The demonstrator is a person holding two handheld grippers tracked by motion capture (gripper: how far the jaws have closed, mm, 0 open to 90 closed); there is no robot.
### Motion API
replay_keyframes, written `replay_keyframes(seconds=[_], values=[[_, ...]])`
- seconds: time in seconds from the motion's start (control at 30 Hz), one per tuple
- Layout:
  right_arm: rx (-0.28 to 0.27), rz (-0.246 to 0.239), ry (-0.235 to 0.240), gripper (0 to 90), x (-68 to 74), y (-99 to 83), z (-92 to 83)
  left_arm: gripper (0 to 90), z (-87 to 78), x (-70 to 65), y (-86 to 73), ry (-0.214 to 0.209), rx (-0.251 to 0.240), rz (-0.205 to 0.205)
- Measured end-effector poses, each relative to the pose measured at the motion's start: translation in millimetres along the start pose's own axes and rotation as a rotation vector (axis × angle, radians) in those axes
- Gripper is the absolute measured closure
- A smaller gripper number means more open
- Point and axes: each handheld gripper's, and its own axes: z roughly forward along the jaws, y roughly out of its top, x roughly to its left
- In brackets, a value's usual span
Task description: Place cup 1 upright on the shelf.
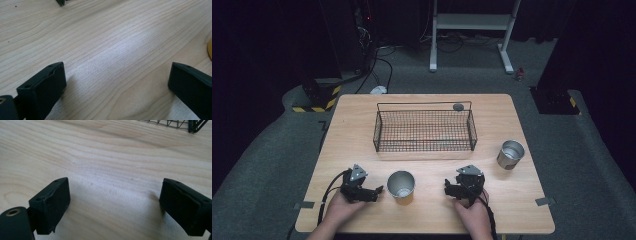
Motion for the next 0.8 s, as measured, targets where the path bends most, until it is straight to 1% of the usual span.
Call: replay_keyframes(seconds=[0.03,0.17,0.27,0.33,0.4,0.57,0.67,0.73,0.77,0.8], values=[[0.0,-0.006,0.004,9.6,0.2,-1.8,-1.6,2.4,0.5,-0.1,0.4,0.009,-0.004,-0.005],[-0.001,-0.007,0.006,9.6,0.6,-2.4,-2.3,2.4,0.8,-1.2,0.6,0.016,-0.004,-0.013],[0.0,-0.005,0.006,9.6,0.7,-2.4,-2.3,2.6,0.8,-0.5,0.6,0.011,-0.005,-0.013],[0.0,-0.005,0.006,9.6,0.7,-2.4,-2.3,3.2,0.5,0.1,0.6,0.011,-0.005,-0.011],[-0.001,-0.009,0.007,9.5,0.3,-2.5,-2.3,3.2,0.8,-0.8,0.7,0.021,-0.007,-0.011],[0.0,-0.015,0.013,9.5,0.0,-2.7,-2.6,3.2,0.6,-0.4,0.9,0.016,-0.005,-0.013],[0.001,-0.02,0.014,9.5,-0.1,-3.3,-3.2,5.2,0.0,-1.0,0.6,0.019,-0.006,-0.022],[0.002,-0.017,0.021,9.5,0.0,-4.1,-4.1,7.7,-1.8,-1.7,-0.2,0.008,-0.014,-0.005],[0.002,-0.018,0.022,9.5,0.0,-4.2,-4.2,9.5,-1.8,-1.7,-0.2,0.008,-0.014,-0.005],[0.001,-0.019,0.023,9.5,-0.1,-4.4,-4.3,11.0,-2.0,-3.0,-0.4,-0.001,-0.022,0.0]])
